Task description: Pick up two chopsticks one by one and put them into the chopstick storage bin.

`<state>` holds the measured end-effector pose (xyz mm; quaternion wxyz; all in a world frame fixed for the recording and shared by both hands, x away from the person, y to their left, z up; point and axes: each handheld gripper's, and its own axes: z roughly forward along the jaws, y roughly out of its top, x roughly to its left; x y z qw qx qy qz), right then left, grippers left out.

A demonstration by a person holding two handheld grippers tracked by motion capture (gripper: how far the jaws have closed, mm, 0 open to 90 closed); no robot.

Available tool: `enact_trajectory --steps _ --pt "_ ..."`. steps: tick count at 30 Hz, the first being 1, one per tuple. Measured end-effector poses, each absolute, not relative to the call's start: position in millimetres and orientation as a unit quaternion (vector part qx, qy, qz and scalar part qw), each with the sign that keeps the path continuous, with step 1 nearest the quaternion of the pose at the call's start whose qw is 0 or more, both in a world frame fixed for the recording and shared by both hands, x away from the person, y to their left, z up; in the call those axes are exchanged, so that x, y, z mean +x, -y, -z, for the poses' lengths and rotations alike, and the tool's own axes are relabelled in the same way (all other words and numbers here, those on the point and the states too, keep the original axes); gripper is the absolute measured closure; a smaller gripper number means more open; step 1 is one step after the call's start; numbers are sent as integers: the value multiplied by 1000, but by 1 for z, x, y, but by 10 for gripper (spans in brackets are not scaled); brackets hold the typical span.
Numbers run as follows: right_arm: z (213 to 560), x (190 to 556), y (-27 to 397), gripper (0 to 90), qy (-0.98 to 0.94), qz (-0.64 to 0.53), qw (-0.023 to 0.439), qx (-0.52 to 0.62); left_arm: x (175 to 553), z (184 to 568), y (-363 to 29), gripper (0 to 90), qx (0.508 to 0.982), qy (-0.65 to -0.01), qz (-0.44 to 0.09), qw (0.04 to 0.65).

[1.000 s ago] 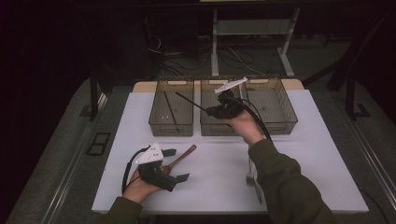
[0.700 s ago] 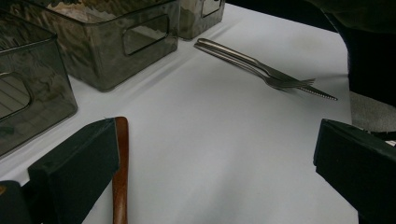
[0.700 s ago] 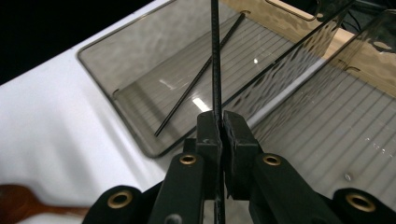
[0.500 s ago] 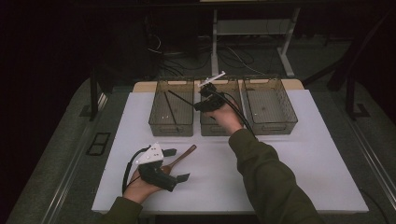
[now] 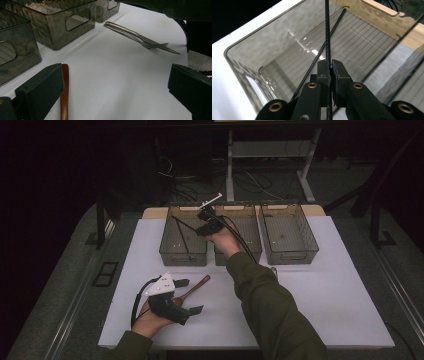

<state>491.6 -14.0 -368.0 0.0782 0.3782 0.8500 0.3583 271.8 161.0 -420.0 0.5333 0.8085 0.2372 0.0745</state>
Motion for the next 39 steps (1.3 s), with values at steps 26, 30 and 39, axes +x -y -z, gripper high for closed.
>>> enact_trajectory --steps 26,30,39 --pt "357 478 17 509 -852 -381 63 354 272 420 -161 0 812 -232 -76 530" --pt "355 470 29 458 -852 -387 66 347 272 420 -161 0 812 -233 -77 529" --pt "347 446 68 416 -842 -422 70 329 272 421 -161 0 813 -235 -80 527"
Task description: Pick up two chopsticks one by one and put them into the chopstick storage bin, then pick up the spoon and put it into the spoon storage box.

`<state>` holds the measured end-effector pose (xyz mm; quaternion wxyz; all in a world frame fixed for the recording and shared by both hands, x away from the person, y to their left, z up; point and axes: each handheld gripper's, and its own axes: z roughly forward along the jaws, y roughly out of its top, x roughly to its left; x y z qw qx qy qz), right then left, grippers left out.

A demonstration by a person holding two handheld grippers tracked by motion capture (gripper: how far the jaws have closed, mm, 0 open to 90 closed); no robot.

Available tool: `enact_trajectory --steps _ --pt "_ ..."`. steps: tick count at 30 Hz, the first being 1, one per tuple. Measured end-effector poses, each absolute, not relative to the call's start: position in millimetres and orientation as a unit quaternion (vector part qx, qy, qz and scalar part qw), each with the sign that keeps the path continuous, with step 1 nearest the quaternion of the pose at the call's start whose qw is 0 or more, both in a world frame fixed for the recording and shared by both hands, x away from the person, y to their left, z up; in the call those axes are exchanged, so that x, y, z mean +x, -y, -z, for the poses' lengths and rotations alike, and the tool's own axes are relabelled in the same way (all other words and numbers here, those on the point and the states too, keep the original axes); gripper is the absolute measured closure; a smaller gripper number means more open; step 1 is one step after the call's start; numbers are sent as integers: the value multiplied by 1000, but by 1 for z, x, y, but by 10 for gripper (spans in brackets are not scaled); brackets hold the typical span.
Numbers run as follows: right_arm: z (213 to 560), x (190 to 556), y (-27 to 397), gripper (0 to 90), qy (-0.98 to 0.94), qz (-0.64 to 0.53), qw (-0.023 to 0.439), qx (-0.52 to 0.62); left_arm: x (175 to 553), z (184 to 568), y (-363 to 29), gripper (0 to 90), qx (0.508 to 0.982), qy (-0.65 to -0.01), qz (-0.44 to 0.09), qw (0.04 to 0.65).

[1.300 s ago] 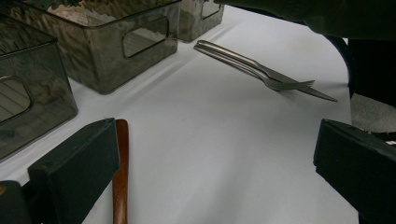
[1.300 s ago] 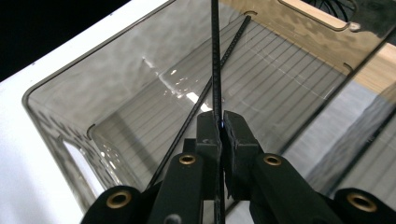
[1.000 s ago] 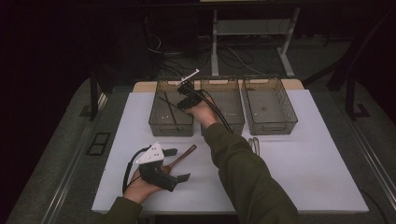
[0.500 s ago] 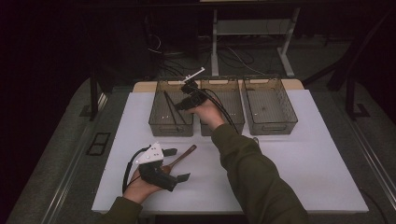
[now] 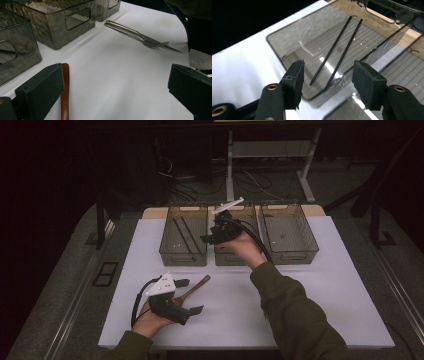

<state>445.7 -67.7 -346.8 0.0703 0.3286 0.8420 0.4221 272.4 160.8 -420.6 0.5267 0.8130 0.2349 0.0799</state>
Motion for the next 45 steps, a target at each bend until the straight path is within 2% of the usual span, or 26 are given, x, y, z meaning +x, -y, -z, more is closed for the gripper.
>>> enact_trajectory --steps 25,30,45 --pt "357 372 168 361 -830 -467 72 296 272 421 -159 0 816 -239 -83 519" --pt "364 359 183 330 -829 -464 87 300 272 421 -160 0 815 -240 -84 520" --pt "398 317 235 245 -809 -477 92 330 271 420 -163 0 812 -247 -87 521"
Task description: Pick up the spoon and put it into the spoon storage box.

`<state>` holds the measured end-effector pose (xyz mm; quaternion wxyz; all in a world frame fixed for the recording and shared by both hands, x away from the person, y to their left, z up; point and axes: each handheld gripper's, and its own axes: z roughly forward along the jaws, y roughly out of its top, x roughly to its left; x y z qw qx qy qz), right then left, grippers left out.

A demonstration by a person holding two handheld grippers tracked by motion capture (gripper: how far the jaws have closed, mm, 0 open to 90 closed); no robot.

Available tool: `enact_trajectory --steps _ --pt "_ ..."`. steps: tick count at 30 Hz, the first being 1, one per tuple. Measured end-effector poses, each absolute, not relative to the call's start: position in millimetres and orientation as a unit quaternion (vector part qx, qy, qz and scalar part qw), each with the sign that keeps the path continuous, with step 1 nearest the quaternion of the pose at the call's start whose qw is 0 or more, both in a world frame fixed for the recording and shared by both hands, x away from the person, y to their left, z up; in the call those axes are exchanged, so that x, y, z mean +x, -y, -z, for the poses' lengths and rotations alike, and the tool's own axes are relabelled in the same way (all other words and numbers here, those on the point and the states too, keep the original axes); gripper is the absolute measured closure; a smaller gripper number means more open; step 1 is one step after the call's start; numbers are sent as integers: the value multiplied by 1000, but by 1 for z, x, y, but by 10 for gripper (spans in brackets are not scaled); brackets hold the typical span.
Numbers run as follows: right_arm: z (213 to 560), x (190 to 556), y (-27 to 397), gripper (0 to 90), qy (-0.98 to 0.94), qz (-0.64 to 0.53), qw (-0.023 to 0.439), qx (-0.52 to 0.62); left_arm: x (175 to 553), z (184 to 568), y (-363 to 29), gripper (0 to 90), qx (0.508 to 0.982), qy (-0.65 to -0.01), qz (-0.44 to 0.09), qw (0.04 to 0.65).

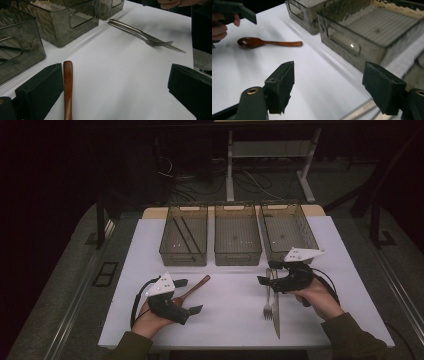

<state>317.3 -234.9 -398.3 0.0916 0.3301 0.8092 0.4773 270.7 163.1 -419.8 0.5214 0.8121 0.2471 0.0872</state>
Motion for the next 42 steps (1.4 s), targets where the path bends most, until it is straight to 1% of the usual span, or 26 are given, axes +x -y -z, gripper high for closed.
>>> enact_trajectory --steps 7,16,19,22,23,24,27,29,30,32,39,41,42 --pt "414 298 250 201 -813 -464 96 337 271 420 -164 0 811 -248 -87 522" --pt "429 279 271 192 -802 -472 103 351 275 418 -167 0 810 -253 -89 521" --pt "431 272 278 192 -804 -467 110 353 276 416 -170 18 812 -257 -92 515" --pt "434 266 286 192 -802 -465 113 357 280 412 -172 61 812 -265 -100 510" --pt "435 264 288 192 -802 -464 114 358 282 410 -173 90 811 -267 -98 512" --pt "435 262 289 192 -802 -464 115 357 283 409 -174 147 812 -265 -102 510" --pt "438 257 293 191 -802 -461 114 361 288 408 -178 233 813 -269 -106 505" --pt "439 255 294 187 -803 -463 114 357 294 407 -179 343 816 -268 -101 503" --pt "439 254 294 186 -804 -463 116 355 297 407 -179 373 816 -272 -103 499" --pt "438 255 294 186 -803 -466 115 353 304 408 -178 406 817 -284 -103 492" --pt "439 257 294 175 -800 -463 114 363 330 419 -171 652 833 -298 -93 457" --pt "439 258 294 175 -802 -462 107 363 335 422 -167 708 837 -301 -92 448" --pt "440 258 294 175 -803 -460 110 363 337 423 -166 752 840 -301 -90 442"
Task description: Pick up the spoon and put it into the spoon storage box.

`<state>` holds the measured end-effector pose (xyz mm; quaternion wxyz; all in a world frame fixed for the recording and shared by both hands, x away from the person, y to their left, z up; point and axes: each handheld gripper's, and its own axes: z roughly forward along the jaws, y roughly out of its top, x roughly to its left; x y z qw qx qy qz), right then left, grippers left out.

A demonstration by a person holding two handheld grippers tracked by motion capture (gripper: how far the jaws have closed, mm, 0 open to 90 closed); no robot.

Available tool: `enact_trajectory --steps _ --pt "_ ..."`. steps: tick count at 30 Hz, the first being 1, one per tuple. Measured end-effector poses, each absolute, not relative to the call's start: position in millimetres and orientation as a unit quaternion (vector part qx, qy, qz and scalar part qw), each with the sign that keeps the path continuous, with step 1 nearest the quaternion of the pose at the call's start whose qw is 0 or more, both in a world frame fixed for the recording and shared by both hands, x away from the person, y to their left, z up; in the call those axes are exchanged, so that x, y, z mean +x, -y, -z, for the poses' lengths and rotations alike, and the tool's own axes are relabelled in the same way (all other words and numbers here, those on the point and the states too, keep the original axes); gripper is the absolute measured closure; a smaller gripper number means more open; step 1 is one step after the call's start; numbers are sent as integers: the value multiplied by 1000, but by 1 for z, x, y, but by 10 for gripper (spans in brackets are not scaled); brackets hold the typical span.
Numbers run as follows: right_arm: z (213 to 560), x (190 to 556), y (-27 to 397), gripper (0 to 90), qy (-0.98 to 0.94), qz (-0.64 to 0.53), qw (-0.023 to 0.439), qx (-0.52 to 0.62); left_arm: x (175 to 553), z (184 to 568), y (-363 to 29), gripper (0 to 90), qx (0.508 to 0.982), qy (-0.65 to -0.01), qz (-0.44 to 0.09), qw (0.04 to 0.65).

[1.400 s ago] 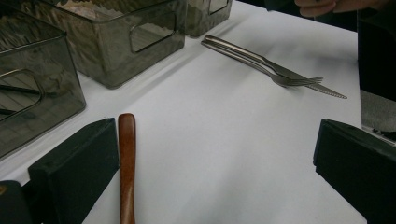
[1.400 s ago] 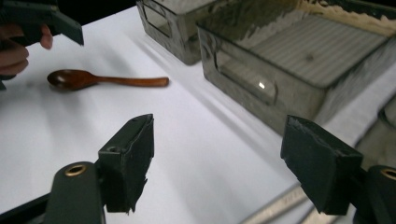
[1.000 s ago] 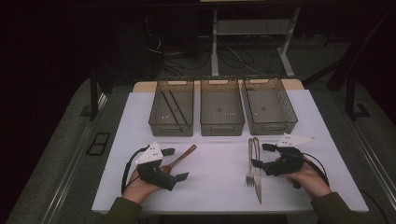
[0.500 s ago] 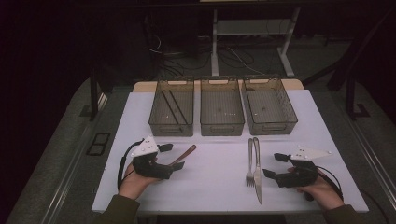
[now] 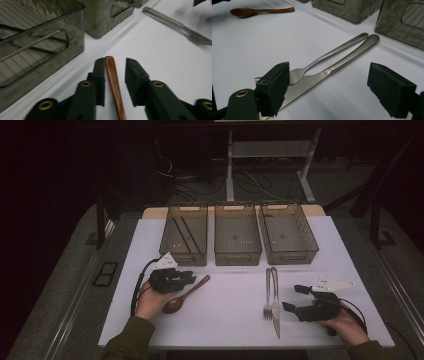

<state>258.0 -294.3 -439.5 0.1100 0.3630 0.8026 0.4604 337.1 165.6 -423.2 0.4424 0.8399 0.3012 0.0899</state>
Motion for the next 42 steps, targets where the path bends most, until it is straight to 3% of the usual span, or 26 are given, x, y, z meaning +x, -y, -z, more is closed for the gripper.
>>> enact_trajectory --steps 5,7,29,42 --pt "440 260 294 154 -805 -450 123 368 348 428 -159 887 849 -311 -83 418" --pt "440 261 294 122 -804 -448 125 370 352 429 -158 887 849 -313 -79 419" --pt "439 260 291 127 -807 -455 117 358 356 444 -148 888 874 -316 -57 364" --pt "440 261 290 128 -810 -452 114 357 346 443 -132 888 896 -268 -26 354"
